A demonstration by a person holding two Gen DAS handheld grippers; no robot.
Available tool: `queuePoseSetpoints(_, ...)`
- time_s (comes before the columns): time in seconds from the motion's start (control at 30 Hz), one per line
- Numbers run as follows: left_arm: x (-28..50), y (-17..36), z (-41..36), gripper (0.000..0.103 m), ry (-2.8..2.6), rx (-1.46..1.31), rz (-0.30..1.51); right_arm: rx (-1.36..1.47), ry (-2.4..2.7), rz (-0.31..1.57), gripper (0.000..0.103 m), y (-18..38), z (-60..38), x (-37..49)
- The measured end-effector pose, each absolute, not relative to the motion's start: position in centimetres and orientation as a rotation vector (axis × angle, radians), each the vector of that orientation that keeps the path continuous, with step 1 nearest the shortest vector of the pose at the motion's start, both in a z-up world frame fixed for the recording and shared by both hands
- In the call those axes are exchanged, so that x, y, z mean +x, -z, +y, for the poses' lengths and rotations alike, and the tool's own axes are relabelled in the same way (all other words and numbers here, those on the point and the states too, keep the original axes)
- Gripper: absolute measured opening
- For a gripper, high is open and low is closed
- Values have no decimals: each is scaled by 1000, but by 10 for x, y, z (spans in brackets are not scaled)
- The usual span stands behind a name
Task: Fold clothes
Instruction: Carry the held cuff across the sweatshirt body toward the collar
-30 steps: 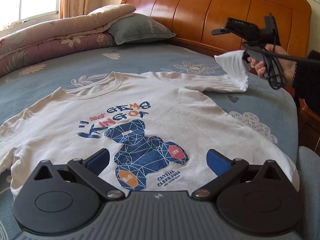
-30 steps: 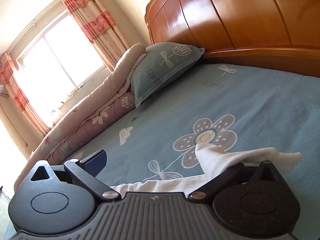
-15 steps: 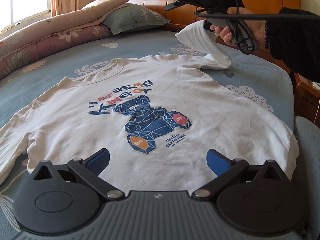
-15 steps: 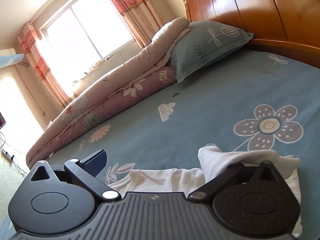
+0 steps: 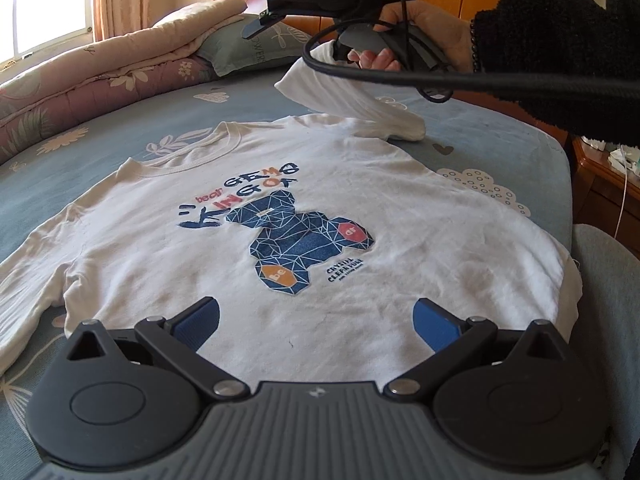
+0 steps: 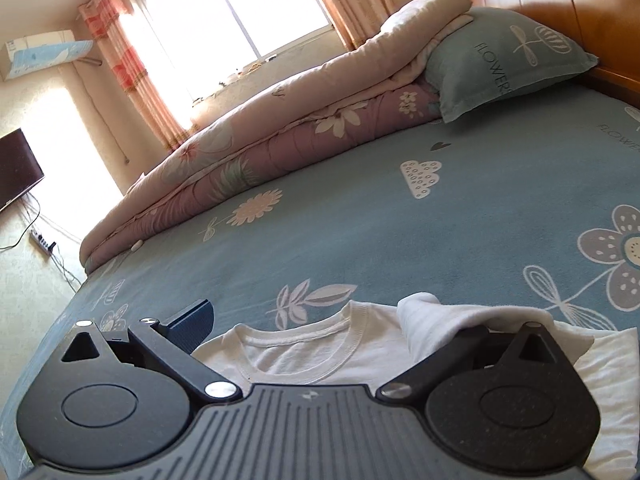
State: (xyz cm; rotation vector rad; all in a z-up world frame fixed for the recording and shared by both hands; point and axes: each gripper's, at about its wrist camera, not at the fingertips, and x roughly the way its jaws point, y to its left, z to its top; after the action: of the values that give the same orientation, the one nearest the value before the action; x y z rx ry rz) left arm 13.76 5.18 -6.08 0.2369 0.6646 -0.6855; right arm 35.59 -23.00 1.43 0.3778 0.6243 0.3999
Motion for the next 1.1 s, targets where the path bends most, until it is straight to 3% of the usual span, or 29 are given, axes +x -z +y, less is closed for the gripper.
queuePoseSetpoints(0.33, 135, 59, 66, 102, 663, 216, 655, 285, -460, 631, 103, -24, -176, 362)
queuePoseSetpoints(0.77, 136, 68, 70, 102, 662, 234, 686, -147, -415, 572, 103, 19, -66, 342)
queuePoseSetpoints(1.1, 136, 73, 70, 102, 668, 234, 702, -139, -475, 587, 103, 37, -34, 342)
